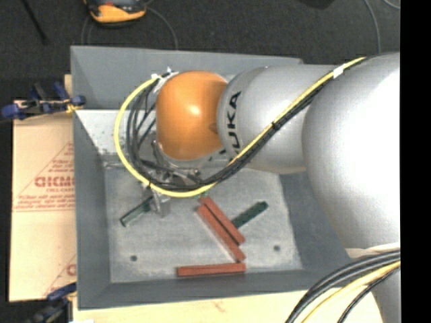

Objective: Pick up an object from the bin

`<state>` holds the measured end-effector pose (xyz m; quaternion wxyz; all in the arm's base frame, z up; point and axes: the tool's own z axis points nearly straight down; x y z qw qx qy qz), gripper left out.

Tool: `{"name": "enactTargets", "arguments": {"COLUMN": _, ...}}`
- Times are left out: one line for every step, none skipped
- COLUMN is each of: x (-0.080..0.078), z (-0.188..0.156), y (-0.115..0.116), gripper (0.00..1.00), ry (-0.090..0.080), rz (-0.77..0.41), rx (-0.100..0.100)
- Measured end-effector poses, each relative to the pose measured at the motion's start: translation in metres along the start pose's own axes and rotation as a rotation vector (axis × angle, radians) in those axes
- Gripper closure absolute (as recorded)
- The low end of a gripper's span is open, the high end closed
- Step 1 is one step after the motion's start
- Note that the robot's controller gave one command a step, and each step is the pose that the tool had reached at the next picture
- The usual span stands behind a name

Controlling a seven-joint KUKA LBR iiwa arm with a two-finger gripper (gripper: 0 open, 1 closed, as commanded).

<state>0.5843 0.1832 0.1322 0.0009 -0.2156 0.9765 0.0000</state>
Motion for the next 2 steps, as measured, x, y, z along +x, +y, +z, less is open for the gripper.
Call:
{"name": "enactTargets", "arguments": {"x": -0.0012, "z": -0.0135, "y": -0.0005, "gripper": 1.0, "ry": -0.005, "rz": 0.001, "rx": 0.001}}
{"name": "enactTargets", "arguments": {"x": -0.0018, "z": -0.0212, "y": -0.0009, "gripper": 1.0, "ry": -0.007, "rz": 0.002, "rx": 0.002}}
